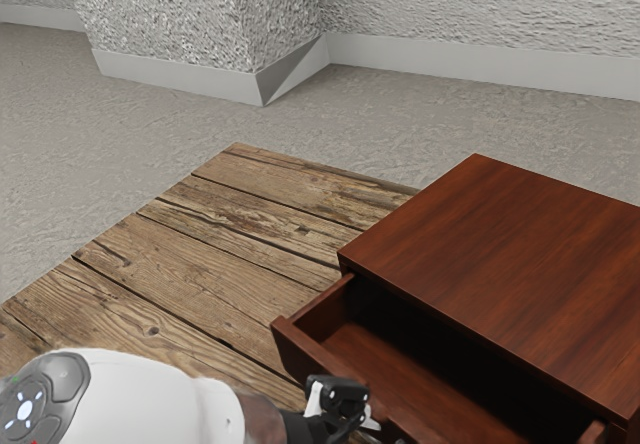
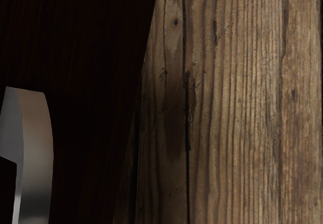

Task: Pull the drawer handle with one arm to open the drawer

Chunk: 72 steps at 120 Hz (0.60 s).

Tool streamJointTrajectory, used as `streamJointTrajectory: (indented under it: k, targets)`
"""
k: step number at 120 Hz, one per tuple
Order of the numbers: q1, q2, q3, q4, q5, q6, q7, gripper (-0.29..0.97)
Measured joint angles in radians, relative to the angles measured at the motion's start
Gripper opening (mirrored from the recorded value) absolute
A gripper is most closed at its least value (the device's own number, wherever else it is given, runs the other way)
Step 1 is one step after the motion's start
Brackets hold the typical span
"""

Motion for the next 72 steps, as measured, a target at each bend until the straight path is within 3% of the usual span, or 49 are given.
streamJointTrajectory:
  k: [47,72]
  targets:
    - [0.000,-0.066,-0.004,0.000,-0.020,-0.059,-0.014,0.60]
    - [0.000,-0.114,-0.004,-0.015,-0.032,-0.114,-0.017,0.64]
